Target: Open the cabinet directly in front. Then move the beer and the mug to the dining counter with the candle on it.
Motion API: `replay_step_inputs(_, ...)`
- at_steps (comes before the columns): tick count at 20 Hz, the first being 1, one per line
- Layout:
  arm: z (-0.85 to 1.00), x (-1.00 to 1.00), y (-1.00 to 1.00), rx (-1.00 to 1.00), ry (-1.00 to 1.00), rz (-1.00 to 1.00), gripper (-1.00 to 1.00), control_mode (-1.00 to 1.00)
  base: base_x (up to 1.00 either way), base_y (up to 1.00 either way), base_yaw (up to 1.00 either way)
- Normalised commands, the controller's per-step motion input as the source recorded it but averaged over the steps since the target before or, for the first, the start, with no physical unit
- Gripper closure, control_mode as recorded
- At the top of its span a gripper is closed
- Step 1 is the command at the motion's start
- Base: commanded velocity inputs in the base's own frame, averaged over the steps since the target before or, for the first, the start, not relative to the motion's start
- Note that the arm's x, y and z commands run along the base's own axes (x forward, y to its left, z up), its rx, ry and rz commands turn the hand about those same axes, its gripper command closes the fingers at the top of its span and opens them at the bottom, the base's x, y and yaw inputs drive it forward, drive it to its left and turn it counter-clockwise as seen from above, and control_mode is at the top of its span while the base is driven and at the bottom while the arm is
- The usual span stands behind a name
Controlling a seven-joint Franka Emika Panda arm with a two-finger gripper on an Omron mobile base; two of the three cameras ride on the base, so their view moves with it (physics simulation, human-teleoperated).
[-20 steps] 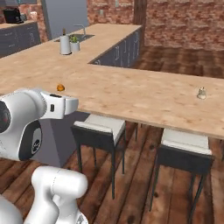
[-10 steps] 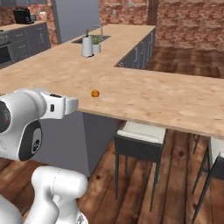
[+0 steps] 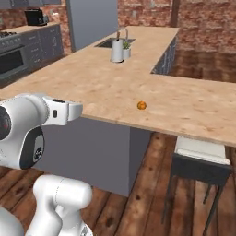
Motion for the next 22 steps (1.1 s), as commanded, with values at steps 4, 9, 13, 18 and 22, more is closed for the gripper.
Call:
replay_step_inputs(4, 0.00, 0.00, 0.00, 0.00, 0.00, 0.00, -1.00, 1.00, 0.42, 1.00, 0.00)
replay_step_inputs(9, 0.00, 0.00, 0.00, 0.00, 0.00, 0.00, -1.00, 1.00, 0.38, 1.00, 0.00)
replay_step_inputs(13, 0.00, 0.00, 0.00, 0.00, 0.00, 0.00, -1.00, 1.00, 0.39, 1.00, 0.00)
replay_step_inputs(18, 0.00, 0.00, 0.00, 0.00, 0.00, 0.00, -1.00, 1.00, 0.40, 1.00, 0.00)
replay_step_inputs(22, 0.00, 0.00, 0.00, 0.00, 0.00, 0.00, -1.00, 1.00, 0.44, 1.00, 0.00)
